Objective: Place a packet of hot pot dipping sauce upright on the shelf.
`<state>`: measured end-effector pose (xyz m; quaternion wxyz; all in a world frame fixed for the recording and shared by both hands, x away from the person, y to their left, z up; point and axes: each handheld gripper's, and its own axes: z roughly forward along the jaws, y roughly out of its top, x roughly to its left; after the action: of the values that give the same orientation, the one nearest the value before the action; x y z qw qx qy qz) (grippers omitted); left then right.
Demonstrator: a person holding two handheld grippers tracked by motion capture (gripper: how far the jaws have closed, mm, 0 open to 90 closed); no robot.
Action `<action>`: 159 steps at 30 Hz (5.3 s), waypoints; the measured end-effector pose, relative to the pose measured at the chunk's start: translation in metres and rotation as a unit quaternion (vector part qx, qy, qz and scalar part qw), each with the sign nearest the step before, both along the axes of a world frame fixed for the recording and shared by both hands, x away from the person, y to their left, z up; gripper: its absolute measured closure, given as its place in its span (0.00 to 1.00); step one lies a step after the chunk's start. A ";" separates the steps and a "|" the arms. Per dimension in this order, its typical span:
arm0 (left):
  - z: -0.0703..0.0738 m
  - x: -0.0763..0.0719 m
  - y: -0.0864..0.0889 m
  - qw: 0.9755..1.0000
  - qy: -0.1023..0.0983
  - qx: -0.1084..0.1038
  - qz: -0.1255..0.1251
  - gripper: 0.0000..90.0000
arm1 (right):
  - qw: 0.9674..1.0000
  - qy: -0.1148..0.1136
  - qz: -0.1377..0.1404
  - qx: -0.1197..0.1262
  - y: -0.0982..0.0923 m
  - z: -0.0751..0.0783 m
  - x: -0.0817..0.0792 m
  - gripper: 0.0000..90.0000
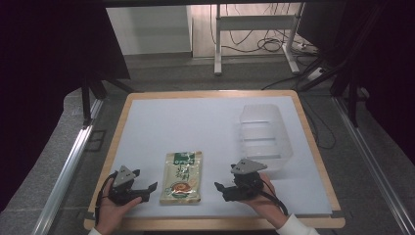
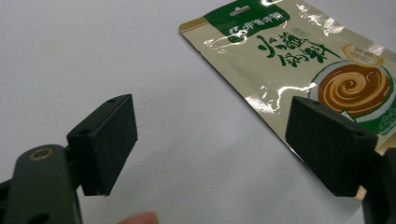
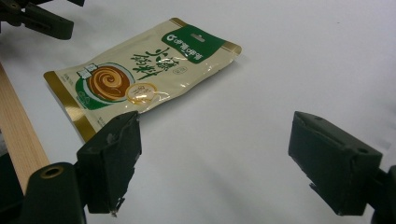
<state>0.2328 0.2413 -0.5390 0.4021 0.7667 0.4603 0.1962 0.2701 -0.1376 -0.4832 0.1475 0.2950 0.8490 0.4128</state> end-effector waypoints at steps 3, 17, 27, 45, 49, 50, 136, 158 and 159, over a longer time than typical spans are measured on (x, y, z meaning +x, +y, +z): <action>-0.001 0.001 0.000 1.000 0.001 0.001 0.000 0.19 | 1.000 0.000 0.000 -0.002 0.000 -0.001 0.001 0.20; -0.001 0.001 0.000 1.000 0.001 0.003 0.001 0.19 | 1.000 0.003 0.004 -0.004 0.001 0.003 0.000 0.19; -0.001 0.000 0.000 1.000 -0.001 0.002 -0.001 0.19 | 1.000 0.000 0.008 0.001 0.006 0.007 0.002 0.19; -0.001 0.001 -0.001 1.000 0.001 0.004 0.005 0.19 | 0.999 -0.007 0.040 0.003 0.017 0.039 0.010 0.19; -0.002 0.001 -0.001 1.000 0.002 0.004 0.003 0.19 | 0.999 -0.004 0.039 0.009 0.020 0.047 0.015 0.20; -0.002 0.001 -0.001 1.000 0.002 0.005 0.004 0.19 | 0.999 -0.004 0.041 0.007 0.022 0.049 0.016 0.19; -0.002 0.000 -0.003 1.000 0.003 0.009 -0.002 0.19 | 0.990 0.129 0.030 -0.048 0.110 -0.016 0.135 0.28; -0.002 -0.001 -0.002 1.000 0.003 0.007 -0.002 0.19 | 0.978 0.194 0.049 -0.053 0.105 -0.034 0.145 0.45; -0.002 -0.001 -0.002 1.000 0.003 0.007 -0.002 0.19 | 0.977 0.200 0.054 -0.050 0.106 -0.034 0.145 0.46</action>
<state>0.2322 0.2389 -0.5409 0.3961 0.7710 0.4585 0.1960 0.4148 -0.0318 -0.5171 -0.0336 0.3175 0.8956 0.3097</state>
